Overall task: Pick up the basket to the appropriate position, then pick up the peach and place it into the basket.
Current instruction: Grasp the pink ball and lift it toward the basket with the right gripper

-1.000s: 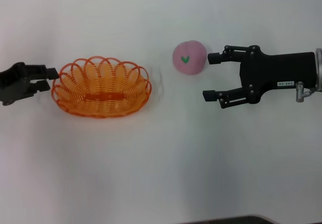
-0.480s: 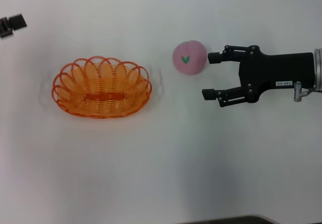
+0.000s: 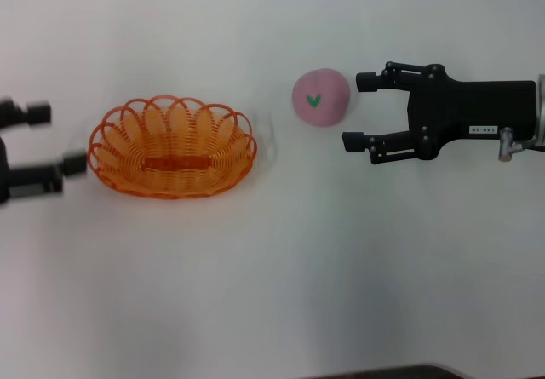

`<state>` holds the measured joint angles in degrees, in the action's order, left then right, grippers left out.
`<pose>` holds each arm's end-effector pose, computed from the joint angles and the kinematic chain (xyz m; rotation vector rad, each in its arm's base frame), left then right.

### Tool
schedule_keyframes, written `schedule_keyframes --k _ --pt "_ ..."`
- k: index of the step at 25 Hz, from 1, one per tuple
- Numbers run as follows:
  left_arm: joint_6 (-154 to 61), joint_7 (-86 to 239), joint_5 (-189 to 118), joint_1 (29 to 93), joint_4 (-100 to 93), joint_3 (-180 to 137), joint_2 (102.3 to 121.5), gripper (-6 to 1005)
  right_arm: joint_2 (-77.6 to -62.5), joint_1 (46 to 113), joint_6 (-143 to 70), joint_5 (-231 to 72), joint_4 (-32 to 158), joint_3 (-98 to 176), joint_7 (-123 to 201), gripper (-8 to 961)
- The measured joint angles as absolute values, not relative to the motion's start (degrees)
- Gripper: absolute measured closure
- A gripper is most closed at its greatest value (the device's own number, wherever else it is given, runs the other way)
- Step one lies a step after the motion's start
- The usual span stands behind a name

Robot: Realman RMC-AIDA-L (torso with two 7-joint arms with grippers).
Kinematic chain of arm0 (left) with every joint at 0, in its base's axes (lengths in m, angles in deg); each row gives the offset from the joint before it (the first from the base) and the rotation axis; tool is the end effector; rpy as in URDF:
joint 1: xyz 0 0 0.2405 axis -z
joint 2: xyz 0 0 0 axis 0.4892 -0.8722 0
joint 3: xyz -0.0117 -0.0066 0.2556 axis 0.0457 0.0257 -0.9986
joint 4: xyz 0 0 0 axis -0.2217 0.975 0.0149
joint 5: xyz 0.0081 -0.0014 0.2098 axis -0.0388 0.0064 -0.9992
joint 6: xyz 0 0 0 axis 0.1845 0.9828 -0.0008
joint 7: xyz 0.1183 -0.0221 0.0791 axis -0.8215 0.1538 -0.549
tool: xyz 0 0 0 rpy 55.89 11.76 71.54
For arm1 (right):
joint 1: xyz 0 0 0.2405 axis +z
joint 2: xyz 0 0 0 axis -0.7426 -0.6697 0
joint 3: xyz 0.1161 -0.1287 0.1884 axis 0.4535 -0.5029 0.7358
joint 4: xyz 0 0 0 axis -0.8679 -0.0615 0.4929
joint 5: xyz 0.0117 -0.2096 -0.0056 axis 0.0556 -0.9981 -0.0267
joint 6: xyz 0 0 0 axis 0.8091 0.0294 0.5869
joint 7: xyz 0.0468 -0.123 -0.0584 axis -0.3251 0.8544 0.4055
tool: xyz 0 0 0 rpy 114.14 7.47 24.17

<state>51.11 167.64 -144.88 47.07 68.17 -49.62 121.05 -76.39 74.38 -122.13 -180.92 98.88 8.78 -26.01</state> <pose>-0.2711 0.2730 0.0761 -2.6678 -0.6154 -0.4834 0.2775 0.3066 0.0073 -2.7492 0.3937 0.6830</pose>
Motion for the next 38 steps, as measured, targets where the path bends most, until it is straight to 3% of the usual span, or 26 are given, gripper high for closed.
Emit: schedule_keyframes --k 13,22,27,34,38 --pt "48.7 149.3 -147.2 42.8 50.0 -45.9 121.1 148 -76.65 74.7 -120.7 -180.9 98.2 9.3 -27.2 8" --pt "50.8 148.4 -146.8 42.7 49.1 -44.5 121.09 149 -75.73 76.0 -121.2 -181.2 99.5 8.9 -31.4 8" --pt "51.2 148.7 -146.6 42.8 49.1 -44.5 121.1 149 -73.62 78.1 -125.3 -181.4 105.0 7.9 -40.9 8" --pt "53.1 149.2 -145.3 42.9 49.2 -44.0 121.1 150 -68.65 83.9 -132.0 -181.1 115.4 8.0 -57.4 9" --pt "53.4 149.2 -145.3 42.7 49.3 -43.9 121.1 151 -67.61 86.9 -133.0 -182.4 121.5 7.8 -64.9 9"
